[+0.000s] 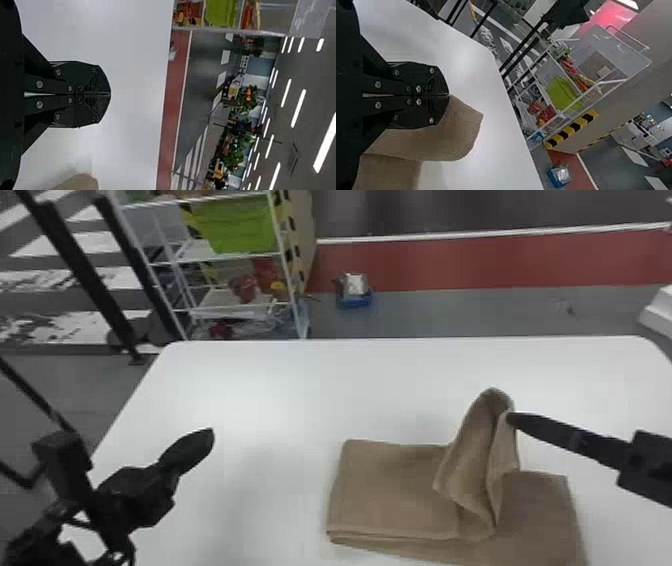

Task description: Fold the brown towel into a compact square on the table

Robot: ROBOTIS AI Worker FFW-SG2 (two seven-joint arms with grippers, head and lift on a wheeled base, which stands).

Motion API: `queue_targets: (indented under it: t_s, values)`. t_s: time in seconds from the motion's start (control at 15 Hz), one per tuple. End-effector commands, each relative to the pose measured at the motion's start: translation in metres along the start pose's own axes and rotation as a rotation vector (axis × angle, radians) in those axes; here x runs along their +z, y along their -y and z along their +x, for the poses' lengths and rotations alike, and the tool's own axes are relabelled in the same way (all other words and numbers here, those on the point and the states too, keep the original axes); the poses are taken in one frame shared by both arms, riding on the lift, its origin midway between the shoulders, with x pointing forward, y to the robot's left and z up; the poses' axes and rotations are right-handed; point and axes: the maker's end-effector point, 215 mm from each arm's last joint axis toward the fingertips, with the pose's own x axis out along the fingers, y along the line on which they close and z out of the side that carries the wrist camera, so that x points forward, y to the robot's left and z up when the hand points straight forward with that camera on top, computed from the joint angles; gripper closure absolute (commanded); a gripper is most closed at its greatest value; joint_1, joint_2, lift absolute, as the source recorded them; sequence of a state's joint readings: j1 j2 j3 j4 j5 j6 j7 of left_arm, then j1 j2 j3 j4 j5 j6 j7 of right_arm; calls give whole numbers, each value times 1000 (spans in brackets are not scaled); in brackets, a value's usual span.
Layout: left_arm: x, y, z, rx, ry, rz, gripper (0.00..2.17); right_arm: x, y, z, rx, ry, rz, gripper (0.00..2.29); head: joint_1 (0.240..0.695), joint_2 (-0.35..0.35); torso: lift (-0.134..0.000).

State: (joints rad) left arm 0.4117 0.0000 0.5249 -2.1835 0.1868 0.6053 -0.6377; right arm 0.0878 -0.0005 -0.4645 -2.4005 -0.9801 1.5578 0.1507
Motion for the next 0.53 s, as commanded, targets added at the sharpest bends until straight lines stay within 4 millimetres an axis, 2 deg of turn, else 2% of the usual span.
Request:
queue_targets:
  t_s: [0.0,0.07,0.13,0.27,0.47]
  values:
    - [23,-54,-14,89,79,-26,1605,7,-37,20,52,-24,-77,1362,695,247,-124]
    - [27,-69,-22,105,100,-49,1605,6,-51,31,71,-40,-109,1362,695,322,-124]
    - [30,-79,-28,118,114,-62,1605,1,-64,41,90,-62,-135,1366,695,350,-124]
    - [28,-94,-36,139,123,-83,1605,-16,-91,65,128,-123,-181,1399,695,350,-124]
    - [26,-123,-46,181,143,-122,1605,-35,-116,97,172,-208,-233,1399,695,350,-124]
